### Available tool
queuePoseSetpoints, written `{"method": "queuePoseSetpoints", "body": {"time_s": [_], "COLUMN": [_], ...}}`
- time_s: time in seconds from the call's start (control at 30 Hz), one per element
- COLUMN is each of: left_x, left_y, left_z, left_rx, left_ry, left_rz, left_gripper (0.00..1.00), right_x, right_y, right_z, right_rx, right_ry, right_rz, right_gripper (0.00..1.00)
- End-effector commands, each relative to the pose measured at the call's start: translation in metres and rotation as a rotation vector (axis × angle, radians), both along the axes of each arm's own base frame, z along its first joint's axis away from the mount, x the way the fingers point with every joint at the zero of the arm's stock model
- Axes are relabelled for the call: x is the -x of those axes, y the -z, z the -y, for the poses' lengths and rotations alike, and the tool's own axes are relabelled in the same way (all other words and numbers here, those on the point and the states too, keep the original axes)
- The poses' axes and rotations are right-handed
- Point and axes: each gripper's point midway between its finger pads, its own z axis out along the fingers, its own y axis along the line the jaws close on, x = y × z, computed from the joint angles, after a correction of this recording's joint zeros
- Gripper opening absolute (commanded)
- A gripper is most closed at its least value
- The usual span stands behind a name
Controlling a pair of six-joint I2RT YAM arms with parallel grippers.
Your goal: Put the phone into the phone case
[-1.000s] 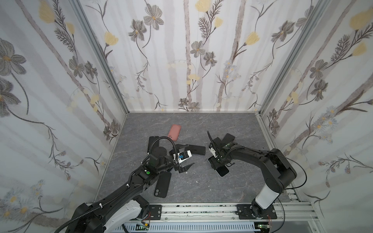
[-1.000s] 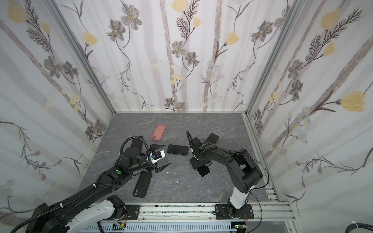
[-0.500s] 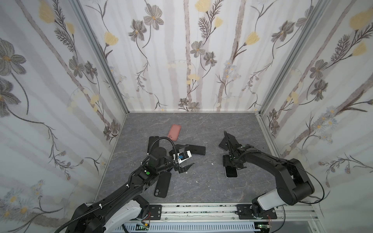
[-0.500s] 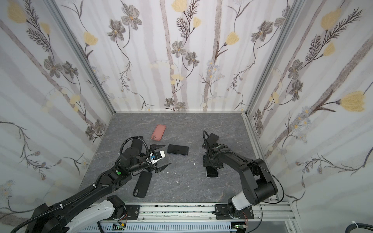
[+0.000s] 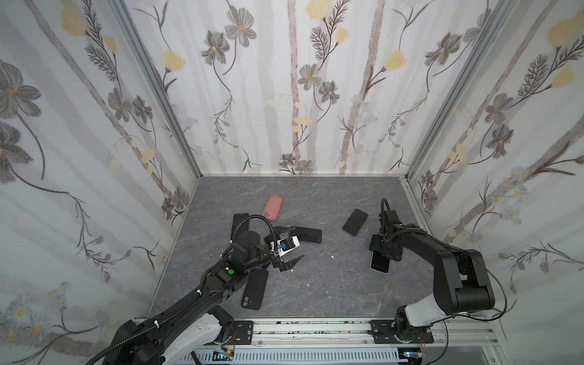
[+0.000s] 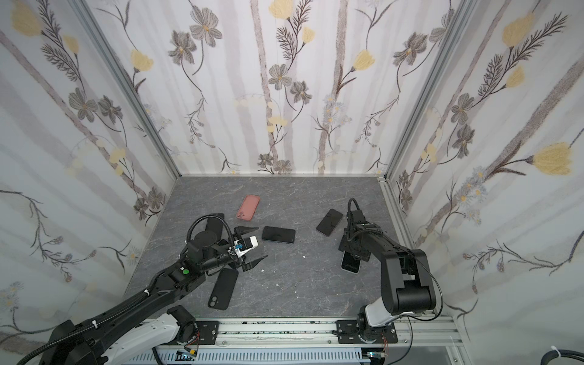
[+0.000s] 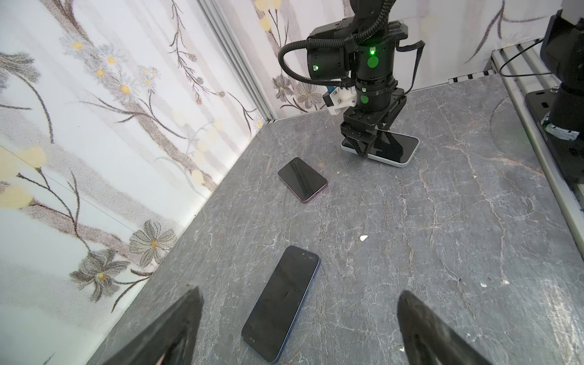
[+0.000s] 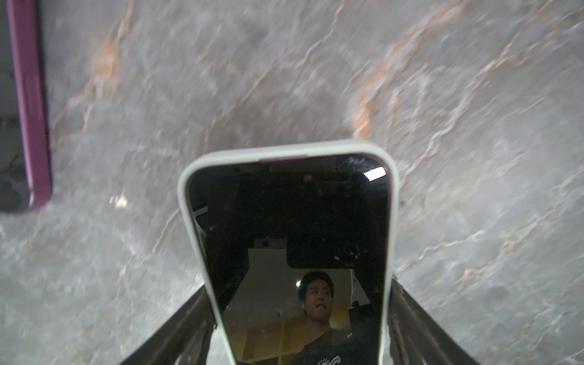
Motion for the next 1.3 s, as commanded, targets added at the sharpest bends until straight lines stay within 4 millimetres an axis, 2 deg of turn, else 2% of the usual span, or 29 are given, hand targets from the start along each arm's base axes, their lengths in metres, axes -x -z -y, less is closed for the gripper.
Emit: {"method": "queuePoseSetpoints", "body": {"time_s": [0.0, 0.13, 0.37, 0.53, 0.67, 0.8, 0.93, 1.07, 1.2, 1.27], "left_x": [-0.003, -0.004, -0.006, -0.009, -0.014, -0.031, -0.063, -0.095, -0.115, -0.112], "left_y": [-0.005, -0.004, 0.0, -0.003, -0.008, -0.019, -0.03, -0.032, -0.02, 0.003], "left_z": [0.0, -0.001, -0.001, -0.002, -0.004, -0.011, -0.026, -0.046, -0.073, -0.082], "left_rx": [0.005, 0.002, -0.008, -0.004, 0.023, 0.078, 0.148, 0.149, 0.153, 0.167], "left_ry": [-0.008, -0.011, -0.025, -0.041, -0.072, -0.154, -0.318, -0.53, -0.806, -0.926], "left_rz": [0.035, 0.033, 0.026, 0.032, 0.026, 0.003, -0.074, -0.176, -0.399, -0.572], "left_gripper": [0.96, 0.97, 0.97, 0.96, 0.96, 0.96, 0.95, 0.94, 0.89, 0.87], "right_x": [-0.018, -0.031, -0.045, -0.051, -0.061, -0.077, -0.096, -0.112, -0.119, -0.119], "right_y": [-0.006, -0.008, -0.006, -0.021, -0.042, -0.063, -0.083, -0.102, -0.109, -0.108], "right_z": [0.016, 0.029, 0.027, 0.028, 0.025, 0.003, -0.037, -0.08, -0.094, -0.095], "right_rx": [0.031, 0.036, 0.012, 0.022, 0.056, 0.08, 0.088, 0.081, 0.07, 0.068], "right_ry": [-0.001, 0.001, -0.014, -0.006, -0.008, -0.054, -0.148, -0.249, -0.271, -0.274], "right_rz": [0.042, 0.05, 0.049, 0.086, 0.135, 0.186, 0.236, 0.296, 0.324, 0.334], "right_gripper": [0.79, 0.8, 0.89, 0.93, 0.93, 0.93, 0.92, 0.91, 0.91, 0.91]}}
